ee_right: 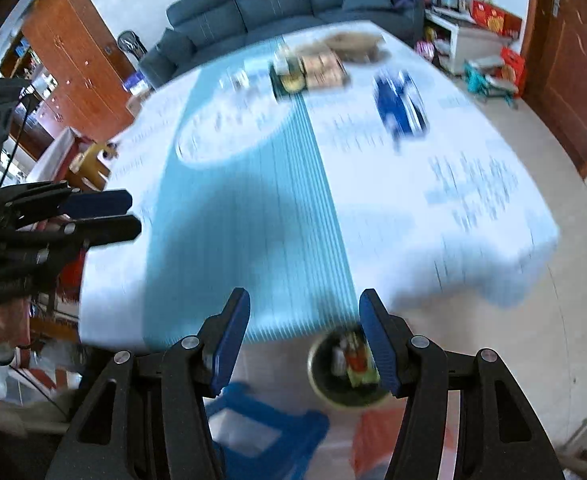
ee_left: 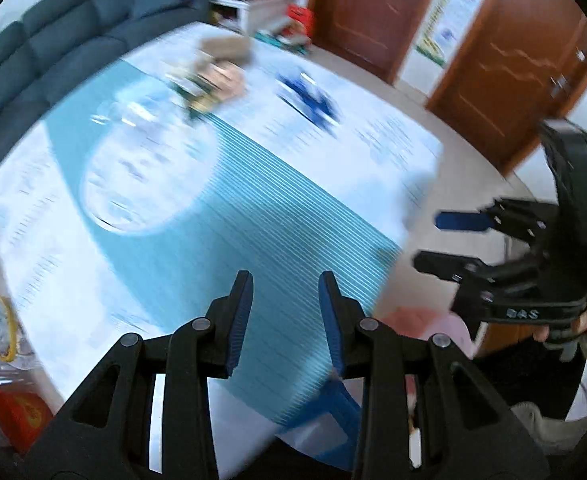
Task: Collect trash
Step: 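Move both tools back over the table toward the bottle and carton, then grasp the clear plastic bottle with the left tool while the right tool grasps the milk carton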
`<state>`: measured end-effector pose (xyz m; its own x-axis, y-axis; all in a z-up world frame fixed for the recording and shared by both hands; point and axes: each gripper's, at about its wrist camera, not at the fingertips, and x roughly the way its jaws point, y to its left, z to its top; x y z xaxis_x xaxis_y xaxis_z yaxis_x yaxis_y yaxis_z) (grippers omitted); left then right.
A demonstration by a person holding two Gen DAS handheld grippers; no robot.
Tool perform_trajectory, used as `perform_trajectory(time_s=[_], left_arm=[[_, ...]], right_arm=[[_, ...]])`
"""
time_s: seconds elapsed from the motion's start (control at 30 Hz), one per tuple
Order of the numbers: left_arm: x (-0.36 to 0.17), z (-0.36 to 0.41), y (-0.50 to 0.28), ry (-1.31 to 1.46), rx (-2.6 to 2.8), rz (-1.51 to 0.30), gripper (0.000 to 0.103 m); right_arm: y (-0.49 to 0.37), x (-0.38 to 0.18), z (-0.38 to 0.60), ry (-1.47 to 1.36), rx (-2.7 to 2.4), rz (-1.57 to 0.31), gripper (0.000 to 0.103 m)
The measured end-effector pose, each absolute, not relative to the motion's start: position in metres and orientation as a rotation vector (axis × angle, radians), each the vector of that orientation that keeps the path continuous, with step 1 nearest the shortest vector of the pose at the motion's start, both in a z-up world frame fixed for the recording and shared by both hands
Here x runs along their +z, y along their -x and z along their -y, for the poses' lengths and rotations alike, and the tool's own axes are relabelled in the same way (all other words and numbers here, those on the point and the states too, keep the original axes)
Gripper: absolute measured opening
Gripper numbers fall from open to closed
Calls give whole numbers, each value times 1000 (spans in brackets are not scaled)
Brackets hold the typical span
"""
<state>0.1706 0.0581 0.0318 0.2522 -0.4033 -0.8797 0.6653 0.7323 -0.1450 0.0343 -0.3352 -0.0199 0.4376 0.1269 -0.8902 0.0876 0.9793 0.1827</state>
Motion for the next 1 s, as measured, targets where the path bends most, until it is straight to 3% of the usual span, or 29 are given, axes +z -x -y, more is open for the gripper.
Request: perform_trajectory(time_s=[0.3,0.67,1.0], left_arm=[[51,-122,-303,-176,-674,-1101,30],[3,-113,-463,-15,-652,-1215,30],[-51,-71,-532,1,-668,-1345,30]], right_arm=[[-151,-5,332,-315,-25,-1073,58],[-260,-24,345,-424,-74,-1058,58],[-311,-50,350,-453,-96,-1071,58]])
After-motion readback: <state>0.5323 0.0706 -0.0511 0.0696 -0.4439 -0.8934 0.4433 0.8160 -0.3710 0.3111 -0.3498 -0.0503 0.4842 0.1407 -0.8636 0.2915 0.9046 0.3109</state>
